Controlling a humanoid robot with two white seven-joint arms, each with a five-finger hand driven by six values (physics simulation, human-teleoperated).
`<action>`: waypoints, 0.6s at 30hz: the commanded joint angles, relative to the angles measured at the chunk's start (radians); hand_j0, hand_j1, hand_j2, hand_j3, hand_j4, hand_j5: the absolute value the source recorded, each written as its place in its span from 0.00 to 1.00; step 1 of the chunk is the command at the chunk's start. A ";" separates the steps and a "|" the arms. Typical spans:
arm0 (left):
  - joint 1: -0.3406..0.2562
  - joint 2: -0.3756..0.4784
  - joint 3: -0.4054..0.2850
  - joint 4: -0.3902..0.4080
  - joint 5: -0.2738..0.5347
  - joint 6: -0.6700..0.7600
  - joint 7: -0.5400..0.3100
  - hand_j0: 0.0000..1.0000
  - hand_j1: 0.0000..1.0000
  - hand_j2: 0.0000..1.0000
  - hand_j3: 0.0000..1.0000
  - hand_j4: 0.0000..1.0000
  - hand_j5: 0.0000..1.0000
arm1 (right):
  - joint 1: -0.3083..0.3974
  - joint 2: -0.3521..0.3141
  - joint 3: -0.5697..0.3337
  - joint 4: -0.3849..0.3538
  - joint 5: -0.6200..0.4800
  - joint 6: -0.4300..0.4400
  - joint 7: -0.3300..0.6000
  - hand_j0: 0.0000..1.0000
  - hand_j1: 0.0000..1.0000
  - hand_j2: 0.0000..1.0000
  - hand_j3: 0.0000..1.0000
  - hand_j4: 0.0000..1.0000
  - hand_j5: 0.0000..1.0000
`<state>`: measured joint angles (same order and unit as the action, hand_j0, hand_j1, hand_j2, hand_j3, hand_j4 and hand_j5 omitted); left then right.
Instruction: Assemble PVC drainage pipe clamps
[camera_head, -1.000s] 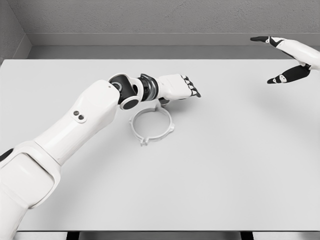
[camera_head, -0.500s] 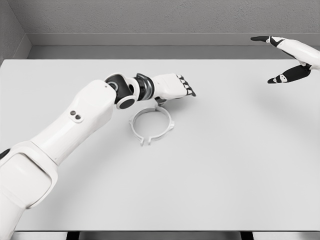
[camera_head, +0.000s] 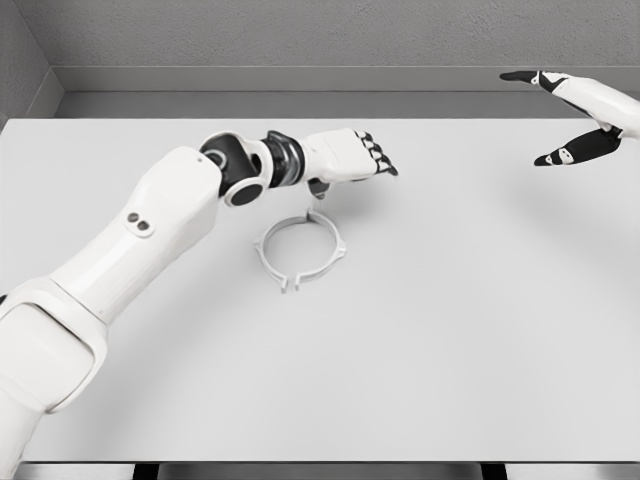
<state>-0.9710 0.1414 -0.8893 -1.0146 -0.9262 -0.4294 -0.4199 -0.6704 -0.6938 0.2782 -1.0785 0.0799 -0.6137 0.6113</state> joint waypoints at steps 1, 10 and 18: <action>0.002 0.093 0.029 -0.125 0.064 -0.051 0.004 1.00 1.00 1.00 1.00 1.00 1.00 | 0.000 -0.003 -0.001 -0.001 -0.008 0.003 0.000 1.00 1.00 1.00 1.00 1.00 1.00; 0.233 0.406 0.297 -0.245 0.365 -0.181 -0.005 1.00 1.00 1.00 1.00 1.00 1.00 | 0.002 -0.023 -0.001 -0.012 -0.012 0.003 0.000 1.00 1.00 1.00 1.00 1.00 1.00; 0.304 0.392 0.285 -0.246 0.372 -0.181 -0.034 1.00 1.00 1.00 1.00 1.00 1.00 | 0.008 -0.021 0.001 -0.023 -0.012 0.003 0.000 1.00 1.00 1.00 1.00 1.00 1.00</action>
<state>-0.6657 0.5348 -0.6041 -1.2581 -0.5649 -0.6126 -0.4405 -0.6627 -0.7139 0.2794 -1.0954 0.0756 -0.6138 0.6114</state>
